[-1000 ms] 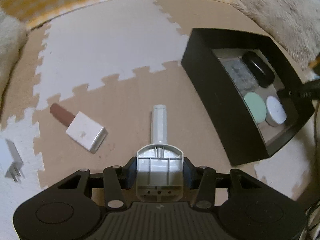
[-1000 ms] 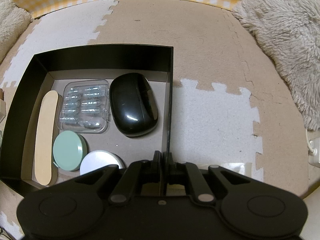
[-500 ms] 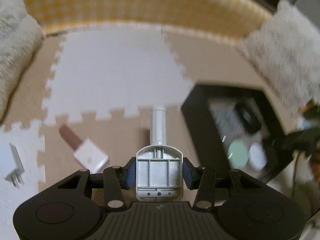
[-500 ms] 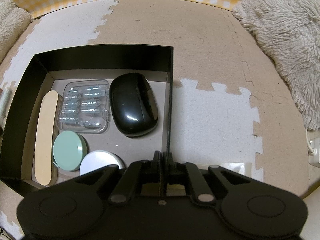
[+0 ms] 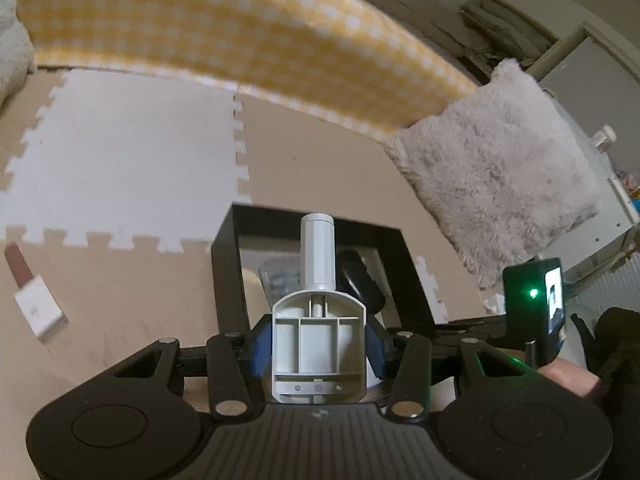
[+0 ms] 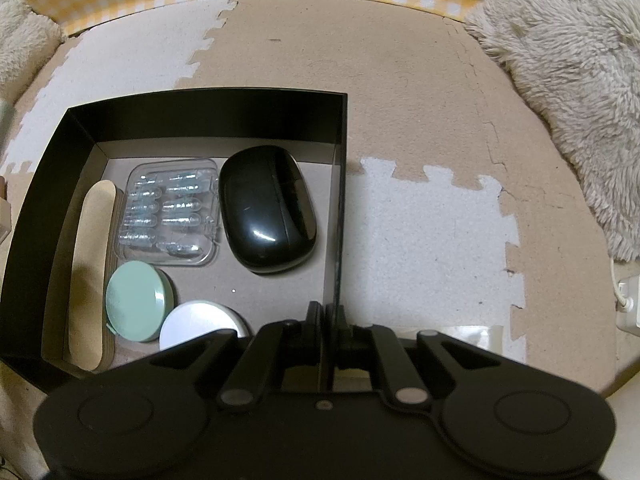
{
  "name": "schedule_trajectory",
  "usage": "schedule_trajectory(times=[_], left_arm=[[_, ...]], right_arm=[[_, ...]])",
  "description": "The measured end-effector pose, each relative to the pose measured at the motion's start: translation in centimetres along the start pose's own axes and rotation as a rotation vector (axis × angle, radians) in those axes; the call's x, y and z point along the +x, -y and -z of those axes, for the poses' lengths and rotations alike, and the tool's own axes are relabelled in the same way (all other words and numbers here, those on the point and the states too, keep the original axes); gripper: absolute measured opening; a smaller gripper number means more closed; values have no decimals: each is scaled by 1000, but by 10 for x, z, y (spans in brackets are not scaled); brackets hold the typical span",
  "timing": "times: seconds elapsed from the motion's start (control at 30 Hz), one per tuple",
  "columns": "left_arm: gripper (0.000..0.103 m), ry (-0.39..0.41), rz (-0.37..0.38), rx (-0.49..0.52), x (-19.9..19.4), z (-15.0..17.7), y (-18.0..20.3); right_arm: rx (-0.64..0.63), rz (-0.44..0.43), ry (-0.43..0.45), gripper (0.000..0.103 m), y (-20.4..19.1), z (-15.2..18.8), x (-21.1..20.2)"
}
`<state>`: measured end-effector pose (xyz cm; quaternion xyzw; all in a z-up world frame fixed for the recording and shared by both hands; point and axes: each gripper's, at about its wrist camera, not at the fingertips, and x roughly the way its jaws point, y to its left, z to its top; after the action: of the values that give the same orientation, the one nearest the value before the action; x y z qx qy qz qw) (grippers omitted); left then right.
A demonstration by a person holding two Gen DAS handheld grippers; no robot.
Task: Organize rigid objects
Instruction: 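Carry the white plastic holder with the left tool into the tray and release, then move the left tool to the brown-capped white roller and grasp it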
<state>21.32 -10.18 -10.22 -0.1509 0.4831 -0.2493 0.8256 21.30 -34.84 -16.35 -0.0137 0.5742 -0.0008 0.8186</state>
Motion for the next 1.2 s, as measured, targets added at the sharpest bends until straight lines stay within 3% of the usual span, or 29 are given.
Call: schedule_trajectory(times=[0.23,0.33,0.83,0.97,1.2], left_arm=[[48,-18,-80,-12,15,9,8],[55,-26,-121,5,16,14,8],[71,-82,-109,83,9,22,22],[86,-85,-123,99,7,24,25],[101,-97,-146,98,6,25,23]], right_arm=[[0,0,0,8,0,0,0],[0,0,0,8,0,0,0],[-2,2,0,8,-1,-1,0],[-2,2,0,8,-1,-1,0],[-2,1,0,8,-1,0,0]])
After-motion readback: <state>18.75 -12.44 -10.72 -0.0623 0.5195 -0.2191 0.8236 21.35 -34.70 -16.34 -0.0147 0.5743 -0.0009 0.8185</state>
